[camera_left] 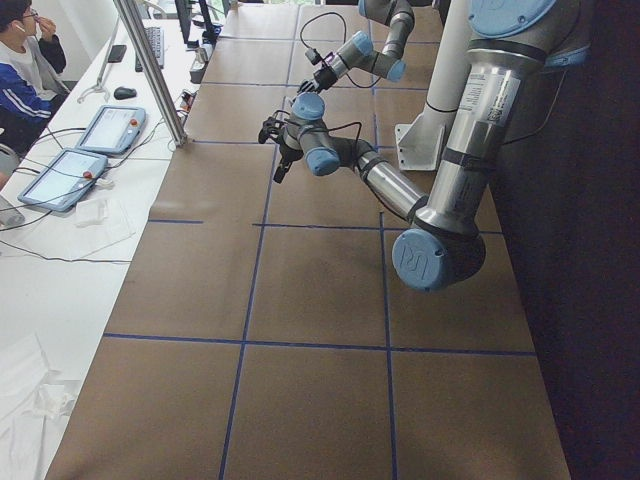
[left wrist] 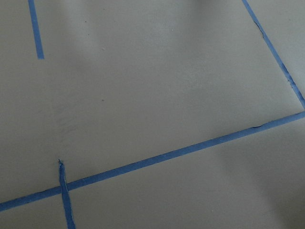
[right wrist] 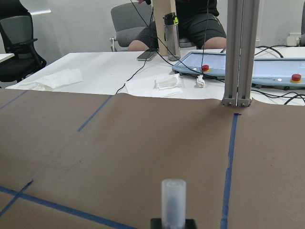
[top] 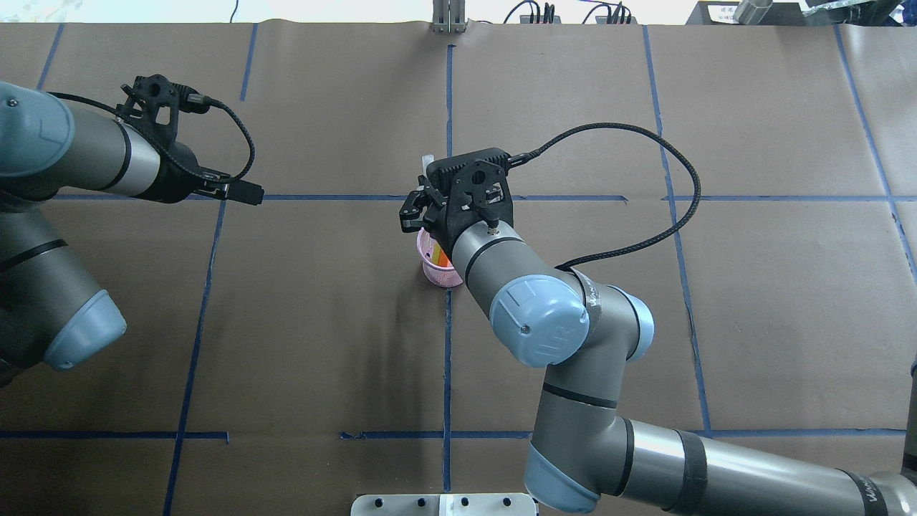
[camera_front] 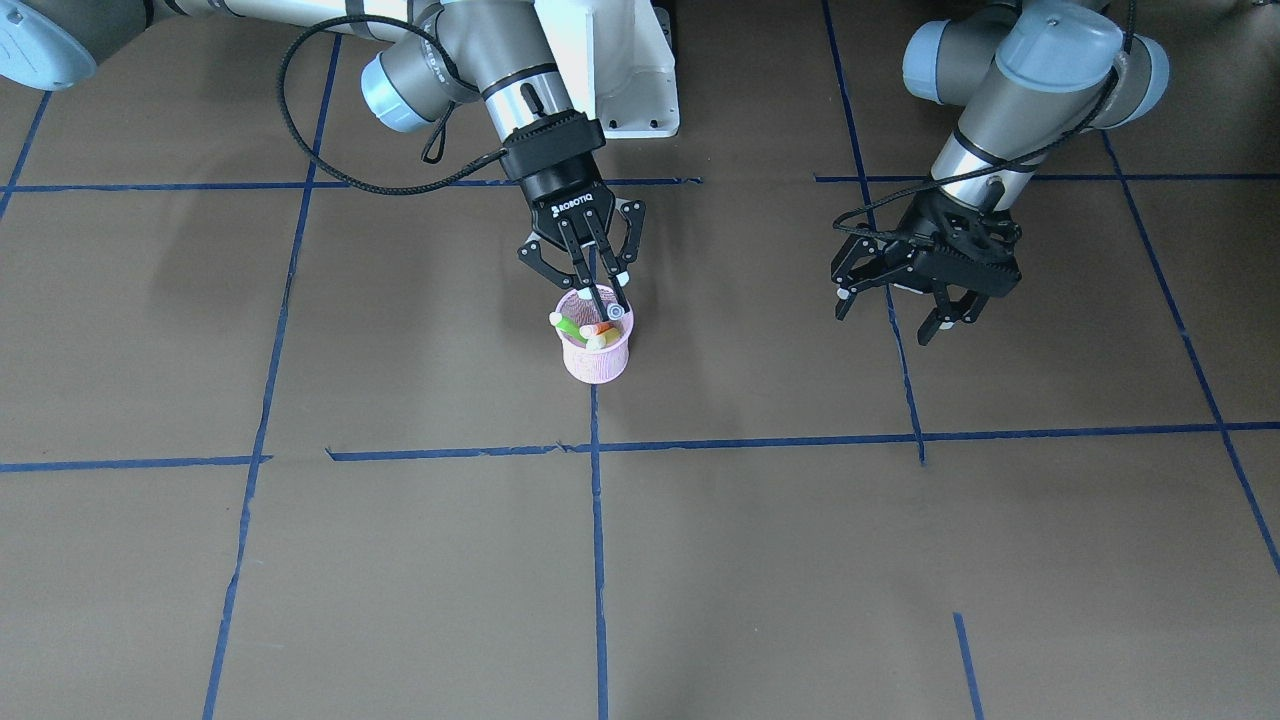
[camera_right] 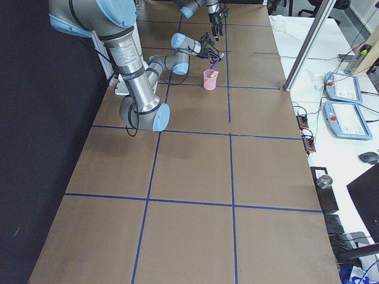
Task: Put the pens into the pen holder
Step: 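Lower the purple marker into the cup and open the right gripper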
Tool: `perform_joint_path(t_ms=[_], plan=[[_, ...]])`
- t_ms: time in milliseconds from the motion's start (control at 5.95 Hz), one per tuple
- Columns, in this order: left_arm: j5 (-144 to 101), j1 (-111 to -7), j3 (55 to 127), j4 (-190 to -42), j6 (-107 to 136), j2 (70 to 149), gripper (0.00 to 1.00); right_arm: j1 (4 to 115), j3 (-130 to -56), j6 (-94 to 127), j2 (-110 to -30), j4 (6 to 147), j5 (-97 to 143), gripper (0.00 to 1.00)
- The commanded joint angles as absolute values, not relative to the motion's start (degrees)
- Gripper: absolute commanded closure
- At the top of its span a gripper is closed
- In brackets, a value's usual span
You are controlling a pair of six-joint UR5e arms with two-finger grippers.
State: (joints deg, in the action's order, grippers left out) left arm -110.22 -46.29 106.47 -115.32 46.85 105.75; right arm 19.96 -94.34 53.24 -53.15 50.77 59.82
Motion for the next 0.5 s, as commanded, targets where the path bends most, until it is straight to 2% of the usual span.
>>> perform_joint_path(t_ms=[0, 168, 336], plan=[[-110.3, -46.32, 106.44, -115.31, 46.67, 105.82, 0.0, 19.16, -94.04, 51.07, -54.74, 49.57, 59.94, 1.0], [-110.3, -46.32, 106.44, -115.31, 46.67, 105.73, 0.0, 18.73, -94.04, 50.89, -55.28, 49.48, 59.77, 0.9], [-110.3, -46.41, 106.52, -115.31, 46.67, 105.73, 0.0, 17.76, -93.69, 51.5, -54.85, 47.22, 59.42, 0.01]])
